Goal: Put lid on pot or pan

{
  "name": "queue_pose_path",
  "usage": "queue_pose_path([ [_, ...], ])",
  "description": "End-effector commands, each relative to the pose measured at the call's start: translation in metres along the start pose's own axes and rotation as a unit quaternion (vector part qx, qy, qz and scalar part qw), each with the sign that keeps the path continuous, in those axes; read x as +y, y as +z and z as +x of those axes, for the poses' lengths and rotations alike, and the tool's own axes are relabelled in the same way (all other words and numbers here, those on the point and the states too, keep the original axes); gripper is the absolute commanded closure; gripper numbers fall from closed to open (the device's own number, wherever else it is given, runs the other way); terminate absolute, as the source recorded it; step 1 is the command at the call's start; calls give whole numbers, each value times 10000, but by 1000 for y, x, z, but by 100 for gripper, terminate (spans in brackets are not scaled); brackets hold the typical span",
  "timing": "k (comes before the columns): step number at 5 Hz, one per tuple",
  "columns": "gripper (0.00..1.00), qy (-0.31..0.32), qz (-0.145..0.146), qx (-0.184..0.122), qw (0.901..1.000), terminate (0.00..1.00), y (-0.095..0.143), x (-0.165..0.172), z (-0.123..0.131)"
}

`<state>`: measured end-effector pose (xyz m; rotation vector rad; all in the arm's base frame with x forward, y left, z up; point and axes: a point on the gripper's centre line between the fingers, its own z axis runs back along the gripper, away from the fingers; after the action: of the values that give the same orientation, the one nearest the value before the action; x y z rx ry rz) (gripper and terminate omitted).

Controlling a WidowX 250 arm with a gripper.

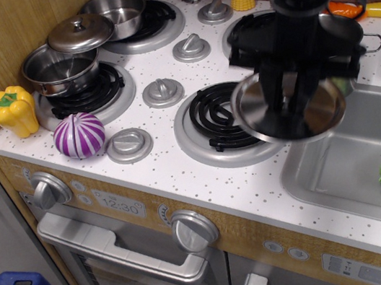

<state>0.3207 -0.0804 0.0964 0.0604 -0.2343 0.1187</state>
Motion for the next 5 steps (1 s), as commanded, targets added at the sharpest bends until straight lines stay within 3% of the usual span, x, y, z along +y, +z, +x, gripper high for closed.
queue_pose_path([
  [1,100,-367,-136,-275,9989,0,10,-5,33],
  [5,100,-205,-113,-784,9967,0,-5,12,95],
])
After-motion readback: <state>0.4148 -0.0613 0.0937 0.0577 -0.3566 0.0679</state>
